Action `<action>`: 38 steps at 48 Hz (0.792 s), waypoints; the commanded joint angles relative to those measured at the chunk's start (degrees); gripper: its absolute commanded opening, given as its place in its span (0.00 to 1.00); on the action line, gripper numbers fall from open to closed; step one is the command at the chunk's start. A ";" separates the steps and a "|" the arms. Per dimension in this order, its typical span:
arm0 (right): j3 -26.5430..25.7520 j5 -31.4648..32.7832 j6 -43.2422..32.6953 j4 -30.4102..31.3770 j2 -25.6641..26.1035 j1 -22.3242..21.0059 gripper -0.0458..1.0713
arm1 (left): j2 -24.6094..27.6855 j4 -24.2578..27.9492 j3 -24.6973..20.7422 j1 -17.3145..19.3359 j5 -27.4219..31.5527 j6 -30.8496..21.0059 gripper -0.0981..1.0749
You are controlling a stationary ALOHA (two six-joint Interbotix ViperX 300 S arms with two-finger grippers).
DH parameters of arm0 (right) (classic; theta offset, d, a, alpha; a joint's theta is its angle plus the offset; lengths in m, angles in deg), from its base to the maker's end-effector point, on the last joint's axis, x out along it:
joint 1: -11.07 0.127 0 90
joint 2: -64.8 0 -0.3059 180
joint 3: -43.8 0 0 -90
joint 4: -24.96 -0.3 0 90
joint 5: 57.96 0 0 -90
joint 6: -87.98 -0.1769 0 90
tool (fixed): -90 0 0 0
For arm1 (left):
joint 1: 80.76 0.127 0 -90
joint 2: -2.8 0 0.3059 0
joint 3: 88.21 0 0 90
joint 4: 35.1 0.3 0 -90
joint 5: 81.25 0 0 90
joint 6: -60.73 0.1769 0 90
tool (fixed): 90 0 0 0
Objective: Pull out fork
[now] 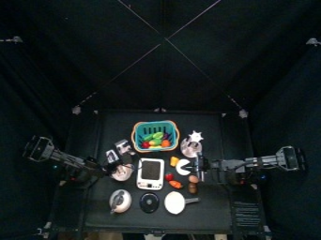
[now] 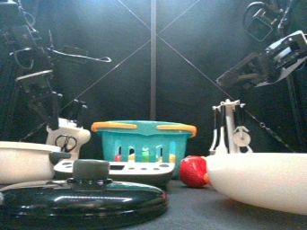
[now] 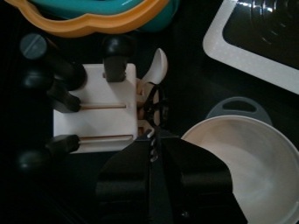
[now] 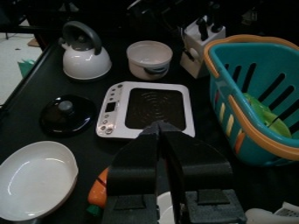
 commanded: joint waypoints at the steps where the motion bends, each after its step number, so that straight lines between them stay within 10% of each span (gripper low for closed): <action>1: -1.23 -0.26 0.00 -0.18 0.26 0.09 0.05 | -0.53 0.53 -0.70 0.97 2.02 0.18 0.51; 38: -1.41 -0.18 -0.09 -0.18 -0.35 0.18 0.05 | -1.14 -0.70 -2.99 -0.18 2.81 0.00 0.51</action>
